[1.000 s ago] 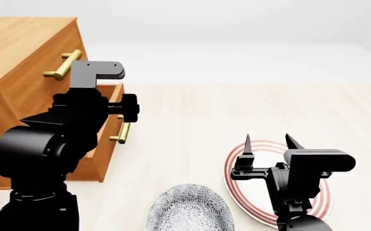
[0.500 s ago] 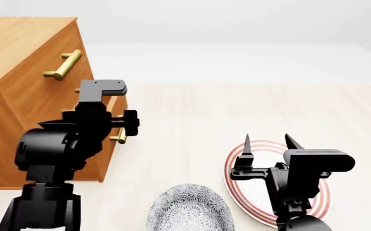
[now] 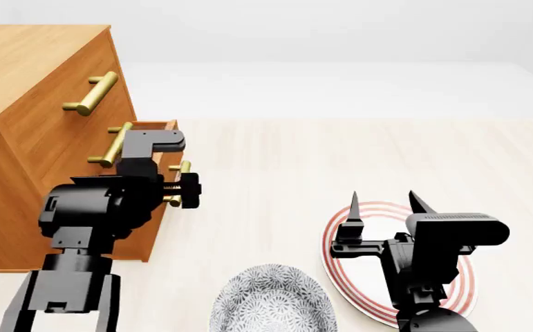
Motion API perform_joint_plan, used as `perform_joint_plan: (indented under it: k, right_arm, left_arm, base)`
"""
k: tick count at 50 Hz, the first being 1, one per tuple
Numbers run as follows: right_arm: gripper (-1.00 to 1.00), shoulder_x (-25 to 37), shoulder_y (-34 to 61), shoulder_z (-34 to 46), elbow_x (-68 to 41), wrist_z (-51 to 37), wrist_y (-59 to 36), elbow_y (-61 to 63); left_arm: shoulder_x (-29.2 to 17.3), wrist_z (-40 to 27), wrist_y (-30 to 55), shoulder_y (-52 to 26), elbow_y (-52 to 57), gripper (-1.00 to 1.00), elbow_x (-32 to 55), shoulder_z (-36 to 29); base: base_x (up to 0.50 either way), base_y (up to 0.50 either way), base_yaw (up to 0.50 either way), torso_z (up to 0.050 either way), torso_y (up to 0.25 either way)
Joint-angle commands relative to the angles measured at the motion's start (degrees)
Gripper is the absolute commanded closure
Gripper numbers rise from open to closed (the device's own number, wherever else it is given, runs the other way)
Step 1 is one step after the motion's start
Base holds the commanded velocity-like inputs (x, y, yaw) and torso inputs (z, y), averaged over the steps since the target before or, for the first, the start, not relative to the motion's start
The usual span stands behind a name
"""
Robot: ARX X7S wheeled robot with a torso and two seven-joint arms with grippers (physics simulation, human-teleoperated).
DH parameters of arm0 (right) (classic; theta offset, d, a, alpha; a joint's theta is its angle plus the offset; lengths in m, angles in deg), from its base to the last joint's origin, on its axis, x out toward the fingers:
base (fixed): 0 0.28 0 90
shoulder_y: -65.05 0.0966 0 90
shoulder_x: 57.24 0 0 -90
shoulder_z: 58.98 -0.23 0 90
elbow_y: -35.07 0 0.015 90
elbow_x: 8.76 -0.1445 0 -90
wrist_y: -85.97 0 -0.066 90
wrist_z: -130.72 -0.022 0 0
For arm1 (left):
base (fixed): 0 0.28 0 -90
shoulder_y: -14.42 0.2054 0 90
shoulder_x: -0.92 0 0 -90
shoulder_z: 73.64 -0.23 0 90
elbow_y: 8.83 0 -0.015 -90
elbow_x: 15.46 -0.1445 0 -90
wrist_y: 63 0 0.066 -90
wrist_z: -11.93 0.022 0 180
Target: Open the bottom drawer of the cabinet.
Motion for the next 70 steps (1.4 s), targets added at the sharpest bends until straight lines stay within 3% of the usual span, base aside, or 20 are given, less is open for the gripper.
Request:
perform_joint_plan:
  k: [1,27,49,70]
  right_arm:
    - [-1.0,0.15,-0.06,0.16,-0.05,-0.22,0.19,-0.13]
    - [-1.0,0.45,-0.04,0.72,0.07,-0.68,0.72,-0.53]
    - [-1.0,0.93,0.08,0.57,-0.48,-1.1,0.61,-0.07]
    - [-1.0,1.31,-0.25,0.63,-0.74,-1.33,1.01,0.07]
  left_arm:
    - [0.07,1.02,-0.93,-1.44,-5.57,-1.0,-0.06,-0.86]
    - [0.15,5.58,3.53,-0.24,1.47,-1.0,3.6,-3.66]
    - [3.78,5.38,7.78,1.79,7.02,-1.0,7.13,-4.39]
    - [6.55,6.34,6.14,0.66,5.29,-1.0,9.54,-7.11]
  base:
    - [0.0,0.0,0.0,0.0,0.0]
    - [0.0,0.0,0.0,0.0,0.0]
    - [0.0,0.0,0.0,0.0,0.0]
    - [0.0,0.0,0.0,0.0,0.0]
